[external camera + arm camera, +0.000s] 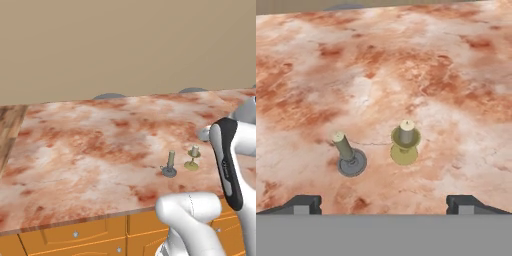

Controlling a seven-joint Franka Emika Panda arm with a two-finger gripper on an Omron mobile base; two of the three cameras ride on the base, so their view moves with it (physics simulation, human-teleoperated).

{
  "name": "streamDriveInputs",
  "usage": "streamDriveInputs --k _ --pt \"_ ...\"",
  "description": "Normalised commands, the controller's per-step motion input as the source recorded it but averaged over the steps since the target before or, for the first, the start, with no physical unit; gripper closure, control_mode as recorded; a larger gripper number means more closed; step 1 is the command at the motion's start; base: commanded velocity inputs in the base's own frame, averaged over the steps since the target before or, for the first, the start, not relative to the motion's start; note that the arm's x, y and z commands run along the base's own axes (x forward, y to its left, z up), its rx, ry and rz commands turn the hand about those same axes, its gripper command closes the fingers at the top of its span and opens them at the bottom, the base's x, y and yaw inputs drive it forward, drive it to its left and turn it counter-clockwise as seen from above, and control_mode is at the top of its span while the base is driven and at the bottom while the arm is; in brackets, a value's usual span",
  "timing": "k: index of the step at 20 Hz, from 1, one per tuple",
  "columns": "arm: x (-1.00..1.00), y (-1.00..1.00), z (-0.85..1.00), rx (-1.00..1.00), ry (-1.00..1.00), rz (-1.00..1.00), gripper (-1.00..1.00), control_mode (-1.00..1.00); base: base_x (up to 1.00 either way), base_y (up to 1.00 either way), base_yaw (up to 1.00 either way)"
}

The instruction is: Pick the candle and candle from the dining table and place them in the open cabinet. Close the cabinet after placing the objects.

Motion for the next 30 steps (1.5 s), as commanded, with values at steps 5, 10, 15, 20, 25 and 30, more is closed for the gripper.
streamDriveInputs --k 5,10,15,20,25,30 --pt "0.00 -0.37 -0.51 0.06 0.00 0.07 -1.00 -1.00 0.00 0.00 0.00" --pt "0.03 -0.20 -0.58 0.06 0.00 0.16 -1.00 -1.00 0.00 0.00 0.00" --pt "0.11 -0.11 -0.50 0.06 -0.04 0.24 -1.00 -1.00 0.00 0.00 0.00" --pt "0.32 -0.11 -0.34 0.01 -0.08 0.23 -1.00 -1.00 0.00 0.00 0.00" --pt "0.31 -0.29 -0.19 0.01 -0.09 0.21 -1.00 -1.00 0.00 0.00 0.00" --pt "0.19 -0.22 -0.16 0.00 -0.09 0.26 -1.00 -1.00 0.00 0.00 0.00"
